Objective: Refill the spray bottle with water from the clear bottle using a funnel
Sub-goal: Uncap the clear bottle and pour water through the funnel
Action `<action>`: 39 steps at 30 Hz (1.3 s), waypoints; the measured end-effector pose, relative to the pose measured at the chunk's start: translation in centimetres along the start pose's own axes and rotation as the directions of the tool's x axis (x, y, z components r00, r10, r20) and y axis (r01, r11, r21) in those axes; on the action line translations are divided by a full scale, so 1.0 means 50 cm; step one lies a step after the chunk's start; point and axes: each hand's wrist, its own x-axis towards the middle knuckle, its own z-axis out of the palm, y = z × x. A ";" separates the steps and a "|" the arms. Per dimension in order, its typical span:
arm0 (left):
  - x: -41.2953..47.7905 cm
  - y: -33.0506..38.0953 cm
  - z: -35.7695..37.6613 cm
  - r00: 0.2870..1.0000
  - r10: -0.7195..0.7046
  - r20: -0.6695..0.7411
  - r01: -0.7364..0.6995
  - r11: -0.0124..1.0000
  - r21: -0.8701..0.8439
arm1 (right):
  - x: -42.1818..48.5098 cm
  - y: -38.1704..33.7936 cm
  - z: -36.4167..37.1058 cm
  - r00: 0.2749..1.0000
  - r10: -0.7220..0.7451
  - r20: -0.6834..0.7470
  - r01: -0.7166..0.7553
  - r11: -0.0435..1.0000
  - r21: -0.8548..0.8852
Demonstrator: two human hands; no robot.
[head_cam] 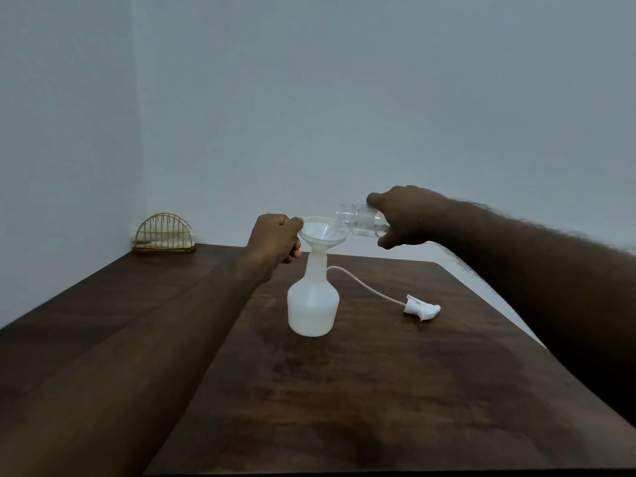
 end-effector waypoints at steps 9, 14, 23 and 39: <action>0.003 -0.002 0.000 1.000 0.016 -0.010 -0.016 0.999 0.028 | 0.001 -0.002 0.000 1.000 0.012 -0.004 -0.012 1.000 -0.023; 0.003 -0.005 -0.002 1.000 0.018 -0.004 -0.018 0.999 0.027 | -0.003 -0.004 -0.003 1.000 0.012 -0.009 -0.013 0.998 -0.059; 0.002 -0.004 -0.002 1.000 0.026 0.000 -0.026 0.999 0.032 | -0.007 -0.008 -0.008 1.000 0.019 -0.006 -0.019 0.995 -0.099; 0.000 -0.006 -0.007 0.999 0.034 -0.005 -0.034 0.998 0.051 | -0.005 -0.008 -0.012 1.000 0.018 0.011 -0.016 0.988 -0.153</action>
